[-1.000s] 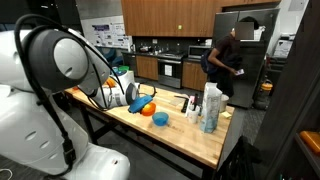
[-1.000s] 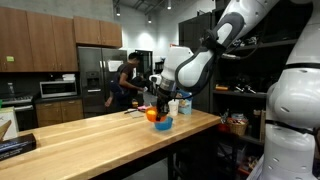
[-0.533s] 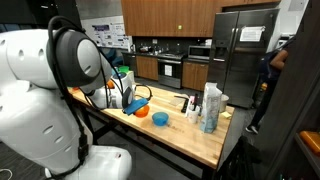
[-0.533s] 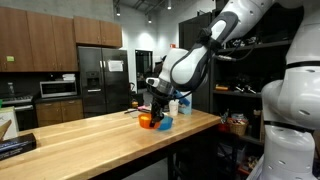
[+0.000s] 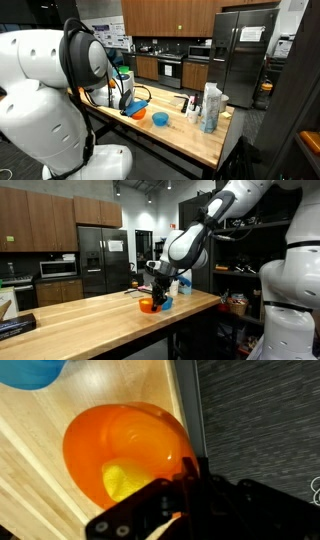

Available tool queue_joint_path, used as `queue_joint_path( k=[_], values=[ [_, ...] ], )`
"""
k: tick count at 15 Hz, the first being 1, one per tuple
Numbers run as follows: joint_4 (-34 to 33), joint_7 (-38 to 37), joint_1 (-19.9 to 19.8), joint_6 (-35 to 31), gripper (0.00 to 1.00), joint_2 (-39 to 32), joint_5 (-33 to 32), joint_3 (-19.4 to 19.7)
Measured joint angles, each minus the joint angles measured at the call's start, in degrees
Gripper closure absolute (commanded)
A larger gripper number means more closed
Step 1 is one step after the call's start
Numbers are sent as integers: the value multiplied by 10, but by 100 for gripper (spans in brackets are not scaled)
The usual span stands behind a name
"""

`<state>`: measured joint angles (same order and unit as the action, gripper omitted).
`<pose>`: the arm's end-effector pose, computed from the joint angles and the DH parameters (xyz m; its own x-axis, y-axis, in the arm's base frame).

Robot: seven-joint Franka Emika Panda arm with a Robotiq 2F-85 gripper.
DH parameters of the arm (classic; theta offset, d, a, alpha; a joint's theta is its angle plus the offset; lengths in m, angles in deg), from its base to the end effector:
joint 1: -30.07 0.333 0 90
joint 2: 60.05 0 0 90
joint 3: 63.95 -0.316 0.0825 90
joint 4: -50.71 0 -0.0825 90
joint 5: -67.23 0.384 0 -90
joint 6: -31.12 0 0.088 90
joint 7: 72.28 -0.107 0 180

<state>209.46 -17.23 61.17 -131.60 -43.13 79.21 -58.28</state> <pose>0.3730 0.1671 0.3383 0.3005 0.8982 0.3208 0.9097 -0.3710 0.1865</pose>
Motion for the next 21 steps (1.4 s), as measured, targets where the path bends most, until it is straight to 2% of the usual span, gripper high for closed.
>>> queue_joint_path(
  k=[6, 8, 11, 14, 18, 19, 21],
  values=[
    [-2, 75, 0, 35, 99, 0, 35, 2],
    [-25, 147, 12, 31, 99, -24, 58, 48],
    [-92, 288, 23, 33, 99, -92, 126, 122],
    [-166, 402, 24, 55, 99, -163, 211, 151],
    [-248, 478, 17, 102, 99, -243, 279, 152],
    [-264, 481, -8, 111, 99, -259, 278, 128],
    [-292, 480, -94, 126, 99, -284, 257, 44]
  ],
)
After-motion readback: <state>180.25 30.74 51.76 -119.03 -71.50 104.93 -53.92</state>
